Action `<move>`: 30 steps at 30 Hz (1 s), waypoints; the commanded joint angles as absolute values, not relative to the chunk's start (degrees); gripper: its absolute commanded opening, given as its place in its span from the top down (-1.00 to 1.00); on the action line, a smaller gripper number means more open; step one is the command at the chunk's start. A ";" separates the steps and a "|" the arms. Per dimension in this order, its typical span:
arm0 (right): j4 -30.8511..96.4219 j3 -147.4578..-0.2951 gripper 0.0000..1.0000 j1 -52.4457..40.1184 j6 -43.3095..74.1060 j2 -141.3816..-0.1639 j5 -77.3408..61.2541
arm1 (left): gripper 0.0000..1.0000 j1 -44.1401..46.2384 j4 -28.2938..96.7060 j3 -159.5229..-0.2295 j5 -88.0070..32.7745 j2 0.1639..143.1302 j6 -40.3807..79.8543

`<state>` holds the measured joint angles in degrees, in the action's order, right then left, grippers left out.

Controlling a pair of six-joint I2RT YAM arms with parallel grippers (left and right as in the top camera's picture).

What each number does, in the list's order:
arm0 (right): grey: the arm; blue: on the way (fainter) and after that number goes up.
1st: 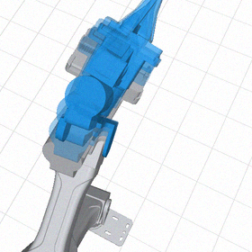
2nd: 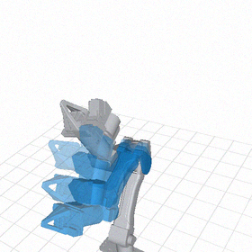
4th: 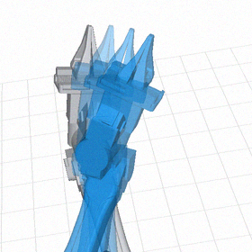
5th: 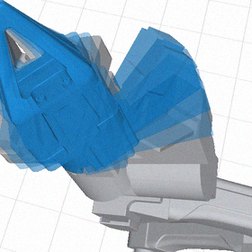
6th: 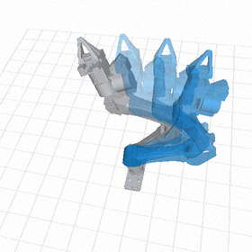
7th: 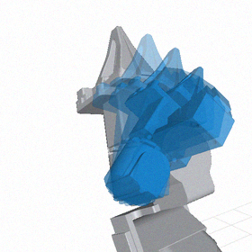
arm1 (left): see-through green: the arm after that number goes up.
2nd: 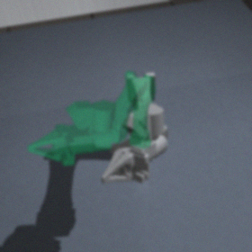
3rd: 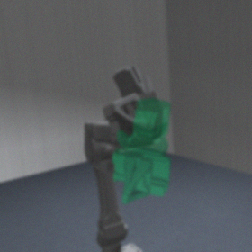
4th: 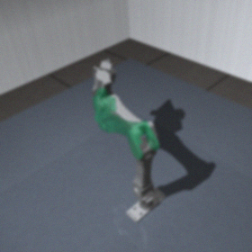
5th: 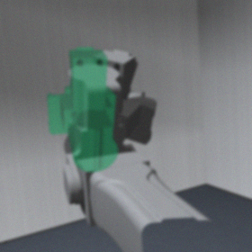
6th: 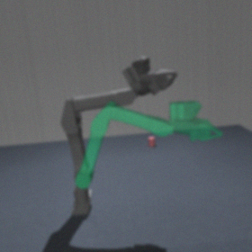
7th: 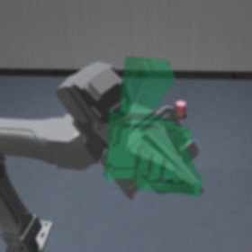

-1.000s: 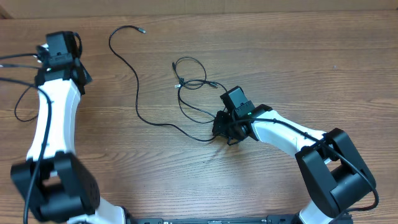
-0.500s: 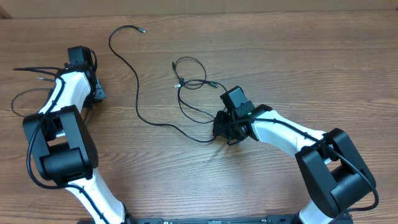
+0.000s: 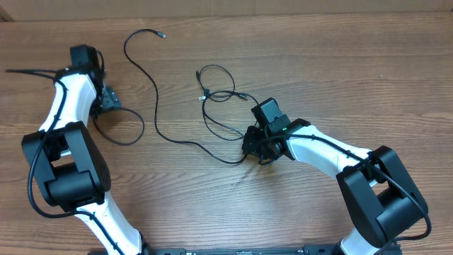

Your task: Untangle cables

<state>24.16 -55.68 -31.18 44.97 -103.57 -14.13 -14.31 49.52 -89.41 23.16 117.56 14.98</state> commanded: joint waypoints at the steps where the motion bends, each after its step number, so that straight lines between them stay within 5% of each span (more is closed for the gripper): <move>1: 24.03 -55.37 0.68 -31.00 44.91 -104.01 -13.52 | -0.99 -14.70 53.58 -95.33 22.65 114.21 21.61; 7: 24.03 -55.37 0.66 -31.00 44.91 -104.01 -13.52 | -1.00 -14.70 58.48 -98.80 13.98 110.69 21.89; 9: 24.01 -55.37 0.65 -31.00 44.91 -104.01 -13.52 | -0.83 -14.70 59.37 -98.78 13.93 110.19 21.89; 13: 23.88 -55.37 0.65 -31.00 44.91 -104.01 -13.54 | 0.58 -14.70 60.18 -97.56 13.85 110.67 21.91; 15: 23.88 -55.37 0.65 -31.00 44.91 -104.01 -13.54 | 0.91 -14.70 60.38 -95.66 13.85 111.02 22.06; 18: 23.88 -55.37 0.65 -31.00 44.91 -104.01 -13.56 | 0.81 -14.92 58.33 -90.89 13.93 111.33 23.42; 24: 24.21 -55.40 0.65 -31.00 44.91 -104.01 -13.54 | -0.06 -17.32 49.21 -81.34 15.20 111.33 22.63; 30: 24.18 -55.37 0.65 -31.00 44.93 -104.01 -13.54 | -0.12 -20.40 40.95 -75.11 10.46 111.42 10.50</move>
